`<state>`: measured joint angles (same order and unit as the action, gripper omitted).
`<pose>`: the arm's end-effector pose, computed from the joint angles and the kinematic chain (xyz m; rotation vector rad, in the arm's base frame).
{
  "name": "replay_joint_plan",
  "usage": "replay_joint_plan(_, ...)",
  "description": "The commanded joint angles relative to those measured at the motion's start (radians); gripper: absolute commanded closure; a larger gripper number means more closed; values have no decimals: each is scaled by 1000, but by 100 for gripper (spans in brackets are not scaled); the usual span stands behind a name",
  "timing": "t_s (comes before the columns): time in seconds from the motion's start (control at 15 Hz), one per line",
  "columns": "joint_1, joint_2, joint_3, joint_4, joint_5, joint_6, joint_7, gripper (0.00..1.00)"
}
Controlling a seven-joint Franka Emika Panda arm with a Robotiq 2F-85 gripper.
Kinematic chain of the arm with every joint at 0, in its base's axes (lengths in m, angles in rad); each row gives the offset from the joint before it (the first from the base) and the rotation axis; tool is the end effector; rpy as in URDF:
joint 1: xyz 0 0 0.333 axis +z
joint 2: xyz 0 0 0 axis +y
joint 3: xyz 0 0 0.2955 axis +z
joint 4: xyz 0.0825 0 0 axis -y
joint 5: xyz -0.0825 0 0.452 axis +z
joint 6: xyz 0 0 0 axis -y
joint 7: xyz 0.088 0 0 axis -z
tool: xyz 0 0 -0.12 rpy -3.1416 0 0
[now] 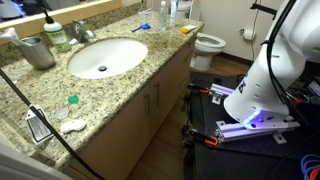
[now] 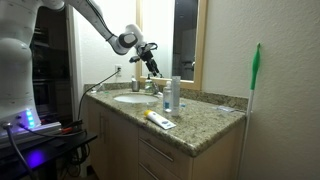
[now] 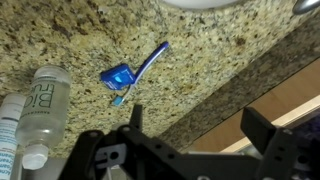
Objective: Put the blue thing on the left side of the sink
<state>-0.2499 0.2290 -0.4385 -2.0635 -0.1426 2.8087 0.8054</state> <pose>0.5303 -0.4212 0.3178 2.2718 -1.7905 0.8021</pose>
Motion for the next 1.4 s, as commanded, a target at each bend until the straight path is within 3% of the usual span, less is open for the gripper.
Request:
replay_joint_plan(0.0,-9,174,-52,219,54,-125,117,0)
replay_joint_plan(0.27,34,225,-136,276,18,-276,316,0)
replay_joint_plan(0.33,-5,214,-92,249,33,-196,236,0)
replay_joint_plan(0.47,5,225,-107,263,23,-237,291,0)
replay_joint_plan(0.6,8,303,-123,358,46,-393,407,0)
replay_joint_plan(0.8,-56,391,-92,435,105,-477,506,0)
replay_joint_plan(0.93,-91,446,-91,487,144,-492,584,0)
replay_joint_plan(1.0,-55,378,-92,404,95,-450,543,0)
replay_joint_plan(1.33,-57,431,-98,446,90,-473,577,0)
